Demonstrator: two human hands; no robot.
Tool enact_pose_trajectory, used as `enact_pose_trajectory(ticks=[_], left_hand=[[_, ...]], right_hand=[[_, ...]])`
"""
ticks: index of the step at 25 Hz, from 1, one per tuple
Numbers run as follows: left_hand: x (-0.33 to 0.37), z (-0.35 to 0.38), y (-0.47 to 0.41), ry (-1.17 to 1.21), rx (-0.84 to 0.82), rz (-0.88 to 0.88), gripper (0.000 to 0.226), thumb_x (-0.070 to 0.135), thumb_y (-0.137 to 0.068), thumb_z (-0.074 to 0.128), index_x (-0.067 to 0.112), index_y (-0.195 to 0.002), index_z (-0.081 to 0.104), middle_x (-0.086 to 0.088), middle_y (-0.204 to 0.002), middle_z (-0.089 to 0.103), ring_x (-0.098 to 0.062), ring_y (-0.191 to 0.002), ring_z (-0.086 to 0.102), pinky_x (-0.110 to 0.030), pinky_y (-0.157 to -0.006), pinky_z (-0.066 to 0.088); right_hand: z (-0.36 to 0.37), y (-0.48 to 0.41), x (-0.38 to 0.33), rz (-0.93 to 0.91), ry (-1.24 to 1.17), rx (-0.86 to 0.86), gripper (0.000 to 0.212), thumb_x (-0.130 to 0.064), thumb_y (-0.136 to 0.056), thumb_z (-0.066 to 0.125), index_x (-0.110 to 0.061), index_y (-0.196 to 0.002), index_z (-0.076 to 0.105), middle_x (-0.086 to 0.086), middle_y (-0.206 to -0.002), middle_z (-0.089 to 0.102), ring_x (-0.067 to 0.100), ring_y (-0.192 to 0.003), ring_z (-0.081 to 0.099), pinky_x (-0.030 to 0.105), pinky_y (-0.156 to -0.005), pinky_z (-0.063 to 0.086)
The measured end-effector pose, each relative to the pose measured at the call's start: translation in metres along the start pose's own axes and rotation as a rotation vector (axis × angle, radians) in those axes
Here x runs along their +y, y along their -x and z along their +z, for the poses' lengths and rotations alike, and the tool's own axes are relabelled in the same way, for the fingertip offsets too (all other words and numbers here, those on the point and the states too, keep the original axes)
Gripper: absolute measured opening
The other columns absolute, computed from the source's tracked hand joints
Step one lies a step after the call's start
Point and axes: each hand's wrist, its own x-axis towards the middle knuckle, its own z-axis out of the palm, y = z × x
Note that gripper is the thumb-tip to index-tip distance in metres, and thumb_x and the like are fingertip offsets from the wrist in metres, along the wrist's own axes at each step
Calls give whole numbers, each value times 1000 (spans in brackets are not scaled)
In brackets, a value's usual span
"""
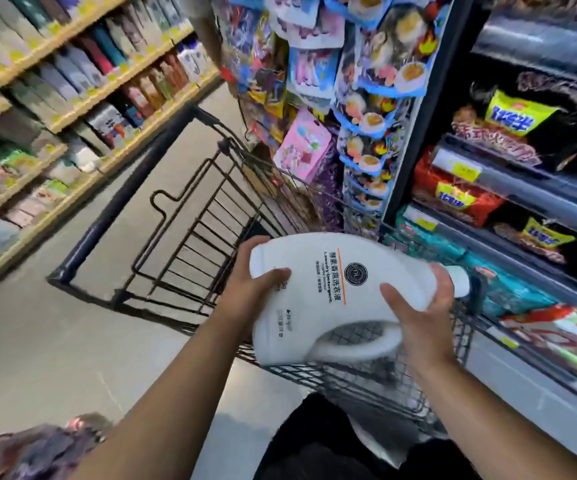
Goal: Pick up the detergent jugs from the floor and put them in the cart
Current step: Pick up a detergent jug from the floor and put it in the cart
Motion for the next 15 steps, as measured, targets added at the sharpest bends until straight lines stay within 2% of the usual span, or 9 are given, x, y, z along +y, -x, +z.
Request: enact_pose_trajectory(ticks=[3, 5, 7, 9, 11, 13, 15], left_hand=[[-20, -2, -57, -30, -94, -76, 50, 5, -75, 73, 27, -116, 53, 1, -94, 62, -17, -75, 62, -28, -55, 53], [-42, -3, -99, -47, -160, -146, 50, 10, -68, 74, 31, -110, 56, -1, -93, 64, -19, -75, 62, -31, -58, 53], [-66, 1, -138, -42, -193, -223, 49, 12, -64, 74, 36, -103, 59, -3, -95, 64, -24, -78, 62, -37, -65, 52], [-92, 4, -168, -25, -189, -280, 48, 10, -63, 74, 38, -100, 60, -5, -96, 63, -27, -80, 61, -40, -70, 51], [-115, 9, -190, -30, -213, -325, 48, 9, -69, 74, 37, -105, 59, -8, -100, 64, -30, -82, 63, -41, -71, 52], [-139, 13, -213, -47, -229, -350, 48, 4, -77, 72, 34, -110, 57, -10, -103, 64, -31, -82, 64, -39, -68, 53], [-163, 17, -239, -69, -229, -357, 46, -1, -80, 68, 33, -108, 57, -6, -98, 65, -27, -80, 64, -35, -66, 53]], right_hand=[[22, -16, 37, 70, 1, 177, 80, -45, -58, 88, -56, -123, 41, -2, -137, 50, 20, -126, 49, 46, -109, 39], [36, -31, 61, 135, 15, 248, 77, -42, -61, 87, -51, -124, 42, -5, -131, 53, 17, -122, 51, 43, -108, 40], [47, -48, 88, 175, 16, 283, 74, -33, -69, 85, -47, -126, 40, -13, -118, 56, 15, -112, 54, 40, -103, 43], [53, -66, 117, 197, 37, 290, 74, -33, -71, 84, -44, -129, 40, -20, -111, 55, 9, -106, 56, 38, -100, 45], [56, -86, 144, 213, 54, 304, 77, -32, -72, 83, -38, -135, 38, -24, -108, 54, 6, -103, 56, 39, -101, 45], [60, -106, 170, 235, 57, 324, 79, -34, -72, 83, -37, -136, 37, -25, -107, 53, 10, -106, 55, 41, -102, 45], [65, -125, 194, 247, 37, 328, 78, -32, -72, 83, -35, -135, 38, -25, -107, 53, 7, -104, 56, 39, -103, 45]])
